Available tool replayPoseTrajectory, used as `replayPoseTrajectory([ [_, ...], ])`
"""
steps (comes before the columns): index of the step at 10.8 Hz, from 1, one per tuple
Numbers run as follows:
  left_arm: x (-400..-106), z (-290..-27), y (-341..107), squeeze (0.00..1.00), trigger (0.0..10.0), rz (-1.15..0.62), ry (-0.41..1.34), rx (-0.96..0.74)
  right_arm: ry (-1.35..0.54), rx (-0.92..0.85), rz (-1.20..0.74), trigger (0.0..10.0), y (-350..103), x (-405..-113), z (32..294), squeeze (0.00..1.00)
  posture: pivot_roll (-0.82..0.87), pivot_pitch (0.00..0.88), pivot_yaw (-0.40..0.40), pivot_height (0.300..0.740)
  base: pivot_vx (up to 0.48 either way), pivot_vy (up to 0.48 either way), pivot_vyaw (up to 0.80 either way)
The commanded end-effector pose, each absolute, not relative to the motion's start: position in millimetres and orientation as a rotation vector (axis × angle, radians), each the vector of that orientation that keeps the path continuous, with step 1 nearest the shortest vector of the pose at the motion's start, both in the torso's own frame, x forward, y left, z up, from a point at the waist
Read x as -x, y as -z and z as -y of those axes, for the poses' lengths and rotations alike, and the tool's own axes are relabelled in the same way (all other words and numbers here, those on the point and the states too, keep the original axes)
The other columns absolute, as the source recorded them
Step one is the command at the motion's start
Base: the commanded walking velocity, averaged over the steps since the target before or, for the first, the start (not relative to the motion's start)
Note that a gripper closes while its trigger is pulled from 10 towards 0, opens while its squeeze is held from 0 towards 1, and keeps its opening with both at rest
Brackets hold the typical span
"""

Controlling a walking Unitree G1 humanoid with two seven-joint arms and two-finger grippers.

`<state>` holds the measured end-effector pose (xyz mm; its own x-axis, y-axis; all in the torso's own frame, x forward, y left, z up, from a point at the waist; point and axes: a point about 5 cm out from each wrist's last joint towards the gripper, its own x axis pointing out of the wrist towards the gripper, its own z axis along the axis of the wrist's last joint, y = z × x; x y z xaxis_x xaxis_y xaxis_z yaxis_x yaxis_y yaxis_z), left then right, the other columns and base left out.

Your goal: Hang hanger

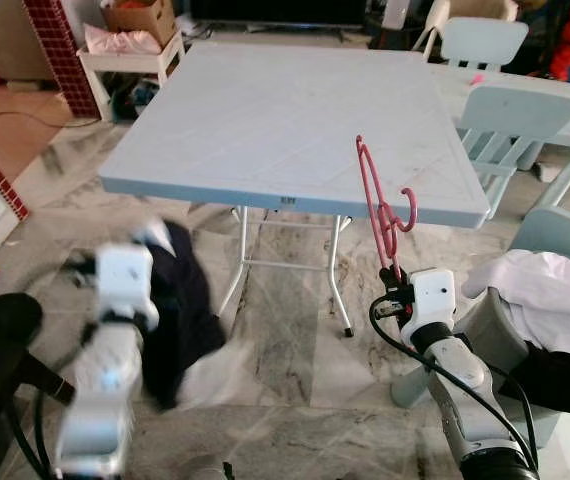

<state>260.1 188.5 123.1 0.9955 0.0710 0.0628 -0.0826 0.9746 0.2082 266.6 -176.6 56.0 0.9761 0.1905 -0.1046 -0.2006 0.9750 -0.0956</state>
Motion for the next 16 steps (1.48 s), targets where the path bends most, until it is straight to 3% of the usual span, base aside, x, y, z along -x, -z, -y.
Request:
replayPoseTrajectory([
  [1,-262,-190,-140,0.00,10.0,0.132,-0.093,-0.225,-0.204,0.113,-0.072,10.0,-61,-270,177,0.00,0.04,0.000,-0.019,0.740,0.326,0.000,0.00],
  [6,-278,-186,-203,0.00,10.0,0.358,-0.135,-0.222,-0.221,0.115,-0.078,10.0,-59,-268,176,0.00,0.04,0.000,-0.020,0.740,0.432,0.000,0.00],
  [16,-286,-186,-207,0.00,10.0,0.356,-0.133,-0.216,-0.222,0.123,-0.071,10.0,-60,-268,176,0.00,0.03,0.000,-0.020,0.740,0.468,0.000,0.00],
])
